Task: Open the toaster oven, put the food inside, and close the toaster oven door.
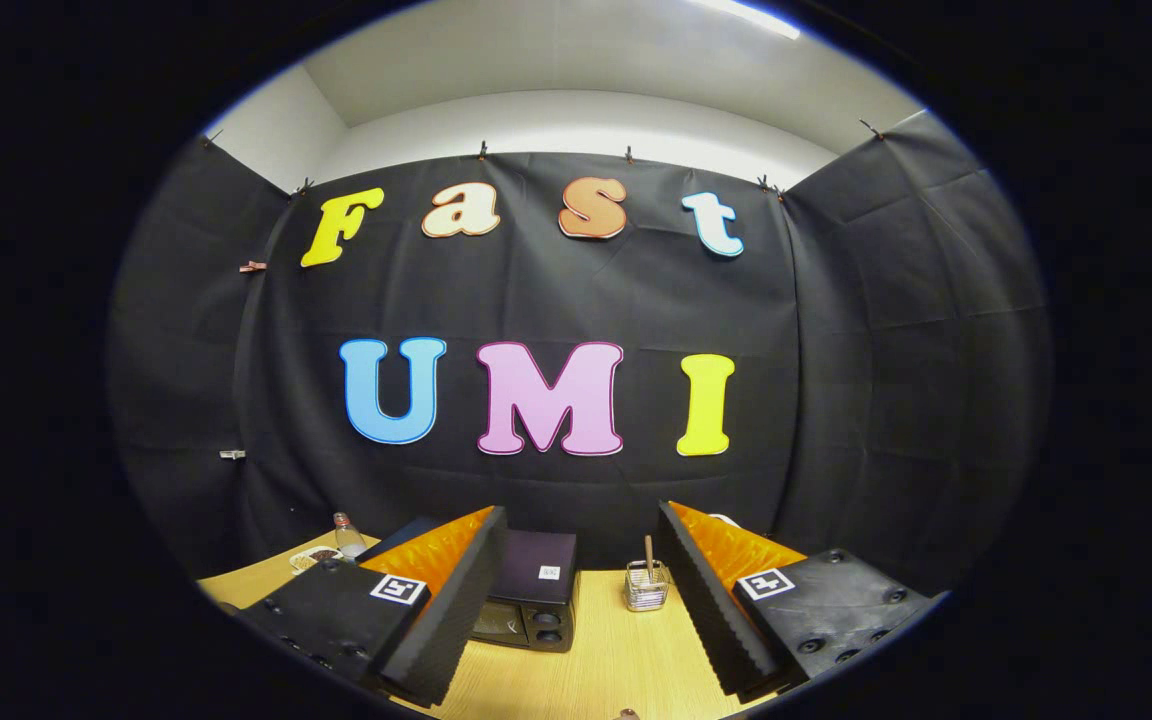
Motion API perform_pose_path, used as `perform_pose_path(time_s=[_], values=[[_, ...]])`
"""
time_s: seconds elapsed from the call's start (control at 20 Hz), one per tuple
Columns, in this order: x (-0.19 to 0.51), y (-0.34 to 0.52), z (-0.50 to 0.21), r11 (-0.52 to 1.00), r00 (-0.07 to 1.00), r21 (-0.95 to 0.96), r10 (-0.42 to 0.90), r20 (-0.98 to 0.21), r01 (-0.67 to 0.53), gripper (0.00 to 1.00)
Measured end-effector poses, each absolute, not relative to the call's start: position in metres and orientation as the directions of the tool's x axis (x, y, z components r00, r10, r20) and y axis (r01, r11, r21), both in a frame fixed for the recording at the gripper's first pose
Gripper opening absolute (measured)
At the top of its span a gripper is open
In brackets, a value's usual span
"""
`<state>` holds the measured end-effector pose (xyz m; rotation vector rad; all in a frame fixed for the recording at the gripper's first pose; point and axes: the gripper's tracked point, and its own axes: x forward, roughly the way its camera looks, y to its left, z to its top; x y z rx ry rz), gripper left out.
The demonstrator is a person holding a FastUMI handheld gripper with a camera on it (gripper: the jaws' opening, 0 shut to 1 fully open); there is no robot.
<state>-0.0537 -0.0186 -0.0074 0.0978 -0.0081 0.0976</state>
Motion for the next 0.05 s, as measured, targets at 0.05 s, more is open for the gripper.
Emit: perform_pose_path(time_s=[0.05], values=[[-0.0540,-0.0186,-0.0082,0.990,0.995,0.098,0.098,0.011,-0.098,0.97]])
